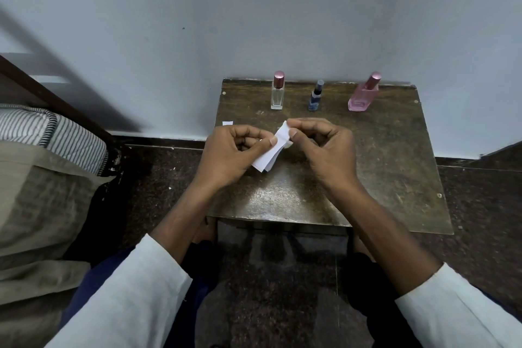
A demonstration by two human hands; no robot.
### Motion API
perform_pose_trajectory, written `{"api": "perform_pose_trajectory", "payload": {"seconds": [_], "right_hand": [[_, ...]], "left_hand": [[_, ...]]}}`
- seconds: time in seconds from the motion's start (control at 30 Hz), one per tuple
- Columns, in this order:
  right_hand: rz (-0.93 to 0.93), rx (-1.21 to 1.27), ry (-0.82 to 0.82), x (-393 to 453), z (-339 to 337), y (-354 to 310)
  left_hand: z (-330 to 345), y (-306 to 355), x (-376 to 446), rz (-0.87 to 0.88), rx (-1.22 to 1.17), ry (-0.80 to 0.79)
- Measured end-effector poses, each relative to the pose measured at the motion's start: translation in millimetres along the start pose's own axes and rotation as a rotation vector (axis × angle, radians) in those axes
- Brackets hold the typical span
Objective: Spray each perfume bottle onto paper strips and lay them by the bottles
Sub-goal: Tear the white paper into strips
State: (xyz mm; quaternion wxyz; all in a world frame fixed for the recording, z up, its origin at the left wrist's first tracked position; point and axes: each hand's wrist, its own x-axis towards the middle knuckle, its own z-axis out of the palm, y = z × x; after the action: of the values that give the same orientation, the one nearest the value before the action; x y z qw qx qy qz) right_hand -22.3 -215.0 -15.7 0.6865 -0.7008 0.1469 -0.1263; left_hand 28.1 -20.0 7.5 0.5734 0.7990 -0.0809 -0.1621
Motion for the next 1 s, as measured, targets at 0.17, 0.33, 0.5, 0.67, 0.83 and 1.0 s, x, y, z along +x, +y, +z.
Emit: {"api": "perform_pose_trajectory", "payload": {"seconds": [0.17, 0.33, 0.5, 0.67, 0.83, 1.0], "right_hand": [[0.013, -0.019, 0.054, 3.4, -3.2, 0.9], [0.017, -0.002, 0.018, 2.4, -2.3, 1.4], [0.005, 0.025, -0.093, 0.8, -2.0, 0.4], [-0.003, 0.073, -0.183, -1.8, -0.6, 0.0], [-0.008, 0.117, -0.147, -0.5, -0.8, -3.9], [-0.007, 0.106, -0.126, -0.7, 0.9, -2.6]], "left_hand": [[-6.1, -0.1, 1.2, -0.092, -0.192, -0.184], [-0.2, -0.2, 1.5, -0.092, -0.172, -0.140], [0.6, -2.3, 3.8, -0.053, -0.137, -0.052], [2.4, -3.2, 4.1, -0.046, -0.131, -0.028], [1.6, -5.5, 4.4, -0.019, -0.103, -0.044], [2.8, -2.4, 2.0, 0.000, -0.068, -0.043]]}}
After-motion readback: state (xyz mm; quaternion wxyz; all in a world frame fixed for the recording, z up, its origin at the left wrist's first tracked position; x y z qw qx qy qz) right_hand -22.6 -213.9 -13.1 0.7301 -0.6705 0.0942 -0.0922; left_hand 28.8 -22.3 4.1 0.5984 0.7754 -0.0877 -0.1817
